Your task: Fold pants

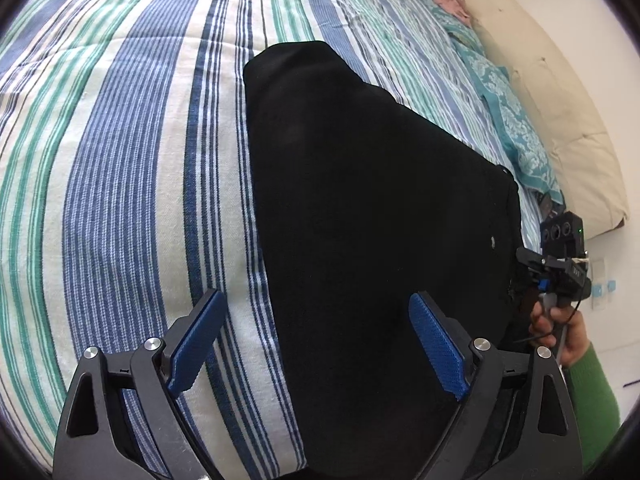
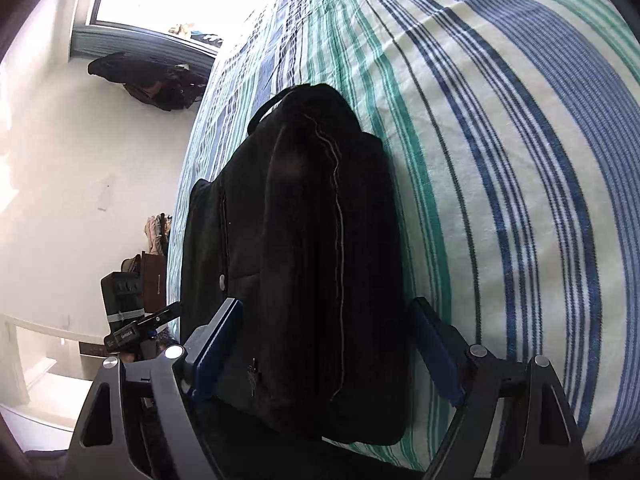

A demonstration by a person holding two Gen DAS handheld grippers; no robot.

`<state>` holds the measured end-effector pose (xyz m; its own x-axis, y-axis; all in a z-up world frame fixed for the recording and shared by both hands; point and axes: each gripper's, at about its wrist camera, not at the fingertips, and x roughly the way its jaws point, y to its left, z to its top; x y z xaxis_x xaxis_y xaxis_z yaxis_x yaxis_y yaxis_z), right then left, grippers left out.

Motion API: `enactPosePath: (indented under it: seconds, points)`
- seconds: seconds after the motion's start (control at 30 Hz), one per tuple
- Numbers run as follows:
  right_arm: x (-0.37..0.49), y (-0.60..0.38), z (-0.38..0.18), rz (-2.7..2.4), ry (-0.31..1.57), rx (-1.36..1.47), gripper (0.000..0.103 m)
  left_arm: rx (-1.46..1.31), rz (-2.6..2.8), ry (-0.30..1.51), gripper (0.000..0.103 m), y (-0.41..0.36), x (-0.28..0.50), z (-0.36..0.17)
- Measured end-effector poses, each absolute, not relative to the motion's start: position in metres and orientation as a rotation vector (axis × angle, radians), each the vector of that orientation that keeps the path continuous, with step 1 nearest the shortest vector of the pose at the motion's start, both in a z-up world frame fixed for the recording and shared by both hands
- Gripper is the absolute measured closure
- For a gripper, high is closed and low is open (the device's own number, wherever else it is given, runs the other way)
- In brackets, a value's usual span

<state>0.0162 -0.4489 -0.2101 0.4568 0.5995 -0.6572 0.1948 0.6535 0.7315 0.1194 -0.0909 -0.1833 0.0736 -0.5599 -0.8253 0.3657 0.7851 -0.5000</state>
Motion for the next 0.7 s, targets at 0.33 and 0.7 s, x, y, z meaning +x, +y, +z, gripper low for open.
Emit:
enactPosePath:
  seconds: [0.33, 0.7]
  points:
    - [0.021, -0.416, -0.191, 0.361, 1.059, 0.769, 0.061, -0.130, -0.704, 1.229, 0.083, -0.111, 0.114, -0.150]
    - [0.136, -0.366, -0.096, 0.438, 0.857, 0.645, 0.064, -0.128, -0.634, 1.019, 0.083, -0.073, 0.222, -0.058]
